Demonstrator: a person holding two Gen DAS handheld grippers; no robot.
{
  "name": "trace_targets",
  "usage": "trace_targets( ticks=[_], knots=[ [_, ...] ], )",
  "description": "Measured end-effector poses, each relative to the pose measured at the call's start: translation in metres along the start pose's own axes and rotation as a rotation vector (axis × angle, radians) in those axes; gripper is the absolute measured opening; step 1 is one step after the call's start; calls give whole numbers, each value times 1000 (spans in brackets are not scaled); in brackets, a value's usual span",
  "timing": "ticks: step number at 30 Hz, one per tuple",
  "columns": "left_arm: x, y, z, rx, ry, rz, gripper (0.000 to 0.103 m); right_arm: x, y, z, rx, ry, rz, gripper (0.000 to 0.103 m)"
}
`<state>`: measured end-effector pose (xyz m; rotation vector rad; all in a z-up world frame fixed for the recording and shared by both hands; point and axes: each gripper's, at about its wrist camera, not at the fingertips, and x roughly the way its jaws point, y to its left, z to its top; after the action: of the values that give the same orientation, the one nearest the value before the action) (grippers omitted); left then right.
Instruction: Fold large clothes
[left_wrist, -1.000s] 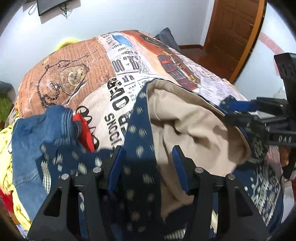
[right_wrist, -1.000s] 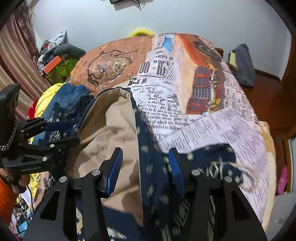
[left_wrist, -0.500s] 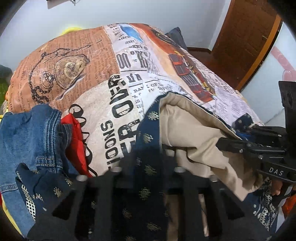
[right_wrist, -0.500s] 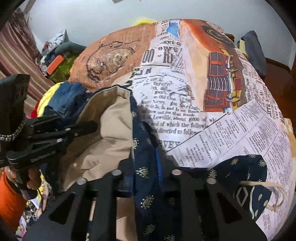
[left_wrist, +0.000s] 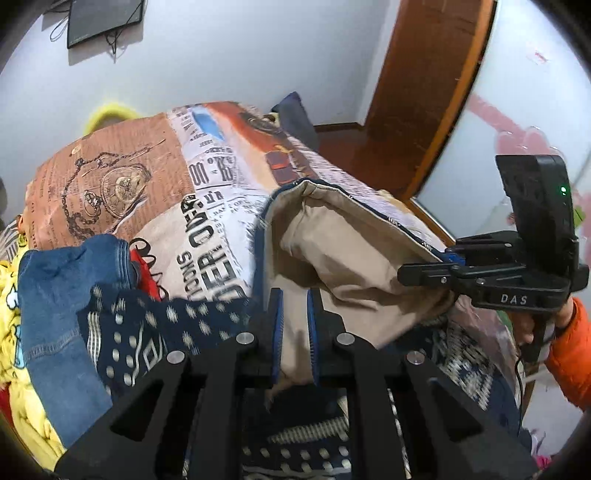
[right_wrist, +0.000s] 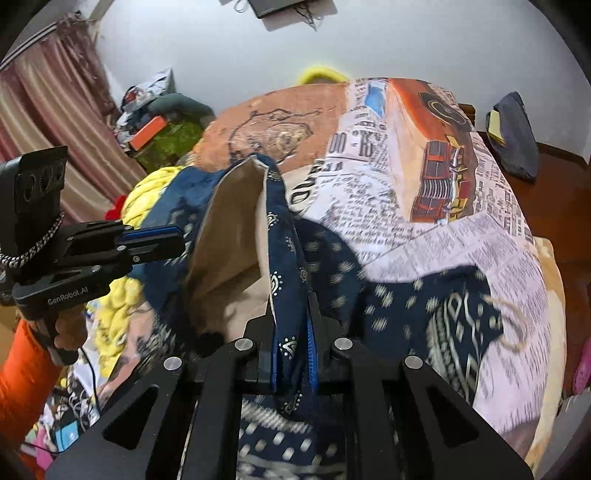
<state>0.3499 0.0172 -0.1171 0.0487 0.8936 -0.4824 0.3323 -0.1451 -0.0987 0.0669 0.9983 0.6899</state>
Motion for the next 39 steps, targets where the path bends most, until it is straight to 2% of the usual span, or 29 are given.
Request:
trace_targets(
  ticks=[3, 11, 12, 13, 15, 21, 23, 26, 27, 28, 29, 31, 34, 39],
  knots=[
    [-10, -8, -17, 13, 8, 8, 12, -11, 12, -16, -28, 11, -5, 11],
    [-8, -7, -59, -29, 110, 37, 12, -3, 28, -63, -97, 99, -34, 11],
    [-8, -8, -62, -22, 118, 52, 19, 2, 28, -69, -105, 116, -41, 11],
    [-6, -9, -65, -10, 129, 85, 35, 4, 28, -74, -106, 126, -44, 11],
    [-3, -10, -68, 7, 119, 140, 56, 9, 24, -82, -97, 142, -50, 11],
    [17, -13, -52, 52, 110, 223, 56, 20, 12, -99, -35, 179, -57, 12],
    [27, -20, -46, 89, 107, 220, 54, 23, 7, -102, -20, 189, -54, 12],
    [46, -27, -39, 117, 133, 213, 41, 22, 3, -101, -1, 185, -44, 12],
    [52, -29, -36, 122, 143, 208, 32, 20, 2, -100, 3, 185, -40, 12],
    [57, -31, -35, 124, 148, 205, 18, 18, 0, -98, 8, 182, -37, 12],
    [61, -32, -34, 124, 149, 201, 12, 16, -1, -97, 12, 176, -38, 12],
    [59, -32, -33, 108, 127, 173, 7, 10, -2, -95, 15, 167, -35, 12],
    [40, -29, -38, 71, 81, 107, 6, 0, 0, -92, 11, 139, -39, 13],
    [7, -26, -57, 61, 43, 73, 5, -18, 2, -92, 7, 103, -44, 15]
  ],
)
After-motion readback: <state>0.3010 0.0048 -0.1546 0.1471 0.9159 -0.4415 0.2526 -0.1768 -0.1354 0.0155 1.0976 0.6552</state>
